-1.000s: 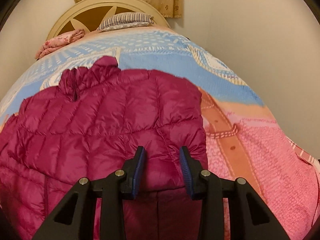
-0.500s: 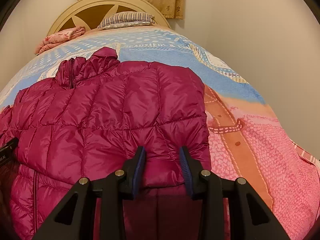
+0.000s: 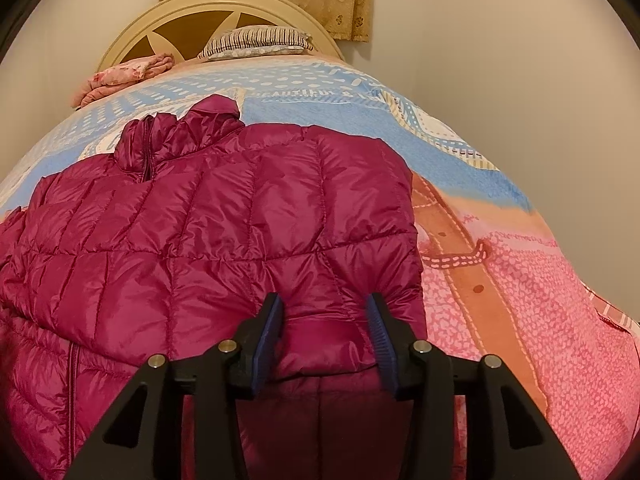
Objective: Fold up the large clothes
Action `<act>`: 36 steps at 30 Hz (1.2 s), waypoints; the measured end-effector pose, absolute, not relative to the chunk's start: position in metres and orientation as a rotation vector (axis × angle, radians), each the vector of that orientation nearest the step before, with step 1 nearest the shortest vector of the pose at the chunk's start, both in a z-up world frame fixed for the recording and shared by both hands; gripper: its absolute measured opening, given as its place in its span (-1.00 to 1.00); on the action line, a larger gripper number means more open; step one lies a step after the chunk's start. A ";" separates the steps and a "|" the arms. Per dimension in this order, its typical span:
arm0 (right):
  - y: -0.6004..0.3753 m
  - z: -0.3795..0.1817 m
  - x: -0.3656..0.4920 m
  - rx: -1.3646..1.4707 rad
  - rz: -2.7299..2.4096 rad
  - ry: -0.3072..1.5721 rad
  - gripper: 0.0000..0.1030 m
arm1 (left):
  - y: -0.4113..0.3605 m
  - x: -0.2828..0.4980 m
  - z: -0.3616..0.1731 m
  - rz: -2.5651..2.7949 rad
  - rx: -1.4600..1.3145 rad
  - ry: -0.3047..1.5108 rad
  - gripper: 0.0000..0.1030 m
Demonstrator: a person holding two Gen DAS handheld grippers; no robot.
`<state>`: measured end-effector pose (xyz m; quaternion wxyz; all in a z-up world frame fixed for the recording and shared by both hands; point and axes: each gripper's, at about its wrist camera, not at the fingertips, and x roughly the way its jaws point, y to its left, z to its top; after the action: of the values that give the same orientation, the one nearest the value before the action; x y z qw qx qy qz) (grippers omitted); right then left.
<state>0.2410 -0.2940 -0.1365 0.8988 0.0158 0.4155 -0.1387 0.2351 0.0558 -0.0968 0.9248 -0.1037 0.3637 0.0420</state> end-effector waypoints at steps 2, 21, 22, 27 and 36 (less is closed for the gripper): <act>-0.292 -0.136 0.241 0.025 -0.282 0.859 0.03 | 0.096 0.222 -0.090 0.159 -0.278 0.722 1.00; -0.291 -0.139 0.244 0.012 -0.305 0.868 0.19 | 0.258 0.234 -0.146 0.590 -0.784 0.706 0.89; -0.291 -0.139 0.244 0.011 -0.305 0.868 0.19 | 0.256 0.239 -0.145 0.590 -0.765 0.705 0.70; -0.290 -0.140 0.245 0.008 -0.301 0.870 0.24 | 0.253 0.253 -0.143 0.645 -0.674 0.743 0.14; -0.289 -0.141 0.245 0.013 -0.297 0.868 0.27 | 0.258 0.256 -0.146 0.590 -0.659 0.743 -0.84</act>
<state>0.2453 -0.2890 -0.1407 0.8965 0.0064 0.4191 -0.1432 0.2557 0.2575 -0.1458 0.8378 -0.3115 0.3513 0.2787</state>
